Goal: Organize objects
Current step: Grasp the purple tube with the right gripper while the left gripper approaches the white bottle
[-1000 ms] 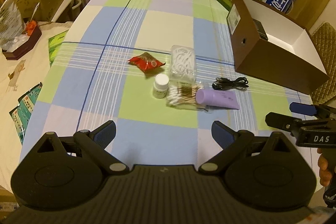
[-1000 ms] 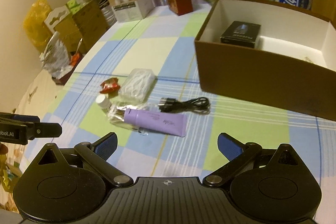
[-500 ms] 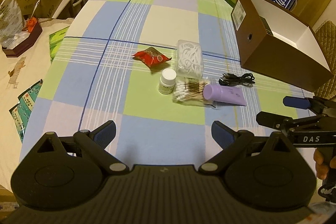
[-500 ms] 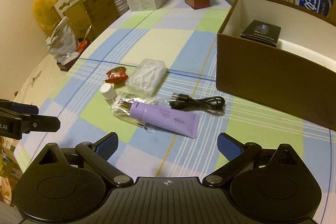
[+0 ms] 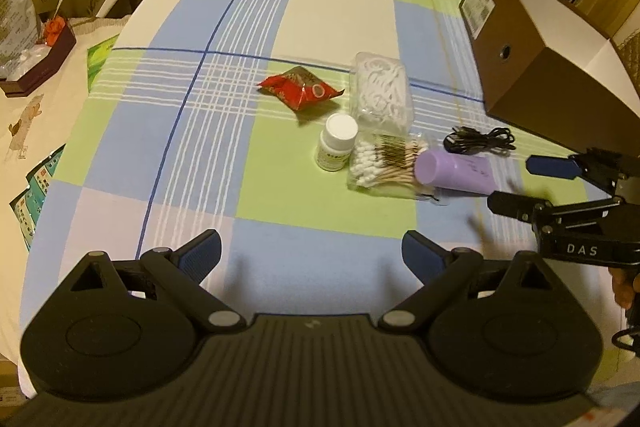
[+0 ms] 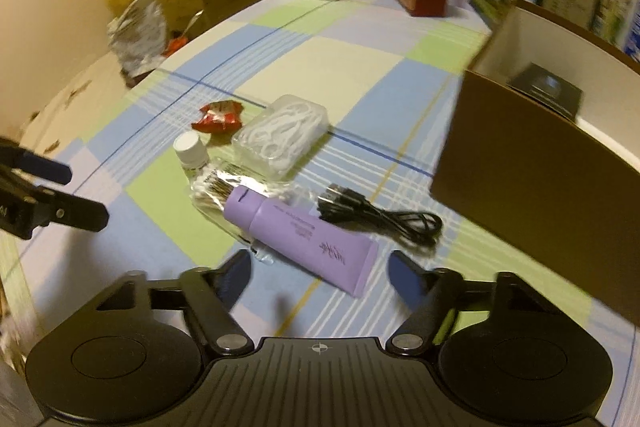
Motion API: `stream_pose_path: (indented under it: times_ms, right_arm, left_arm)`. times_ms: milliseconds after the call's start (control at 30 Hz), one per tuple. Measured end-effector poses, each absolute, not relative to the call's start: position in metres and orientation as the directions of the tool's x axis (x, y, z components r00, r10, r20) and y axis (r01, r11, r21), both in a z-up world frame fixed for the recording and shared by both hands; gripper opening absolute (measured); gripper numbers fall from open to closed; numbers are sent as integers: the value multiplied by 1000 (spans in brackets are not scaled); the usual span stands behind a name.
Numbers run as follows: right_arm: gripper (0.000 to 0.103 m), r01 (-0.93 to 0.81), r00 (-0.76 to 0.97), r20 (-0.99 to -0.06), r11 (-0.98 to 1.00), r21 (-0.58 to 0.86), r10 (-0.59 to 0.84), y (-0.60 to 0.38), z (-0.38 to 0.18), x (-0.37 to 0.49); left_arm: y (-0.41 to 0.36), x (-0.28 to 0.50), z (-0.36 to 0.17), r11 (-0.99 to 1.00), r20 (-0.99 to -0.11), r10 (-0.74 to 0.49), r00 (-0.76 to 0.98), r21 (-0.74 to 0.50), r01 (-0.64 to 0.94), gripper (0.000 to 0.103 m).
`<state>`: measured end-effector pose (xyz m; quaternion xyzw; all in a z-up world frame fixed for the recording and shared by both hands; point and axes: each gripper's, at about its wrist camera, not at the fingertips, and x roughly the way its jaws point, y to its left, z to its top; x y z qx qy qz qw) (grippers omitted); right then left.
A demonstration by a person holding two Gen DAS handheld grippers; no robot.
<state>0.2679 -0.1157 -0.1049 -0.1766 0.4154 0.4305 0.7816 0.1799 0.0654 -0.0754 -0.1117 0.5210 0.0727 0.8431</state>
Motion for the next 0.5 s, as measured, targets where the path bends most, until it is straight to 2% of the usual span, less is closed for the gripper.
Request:
stream_pose_path:
  times_ms: [133, 300, 500]
  right_arm:
    - [61, -870, 239, -792, 486, 82, 561, -103, -112, 273]
    - [61, -937, 139, -794, 339, 88, 592, -83, -122, 277]
    - [60, -962, 104, -809, 266, 67, 579, -71, -130, 280]
  left_arm:
    - [69, 185, -84, 964, -901, 11, 434, -106, -245, 94]
    - [73, 188, -93, 962, -910, 10, 413, -104, -252, 94]
    - [74, 189, -97, 963, -913, 8, 408, -103, -248, 94]
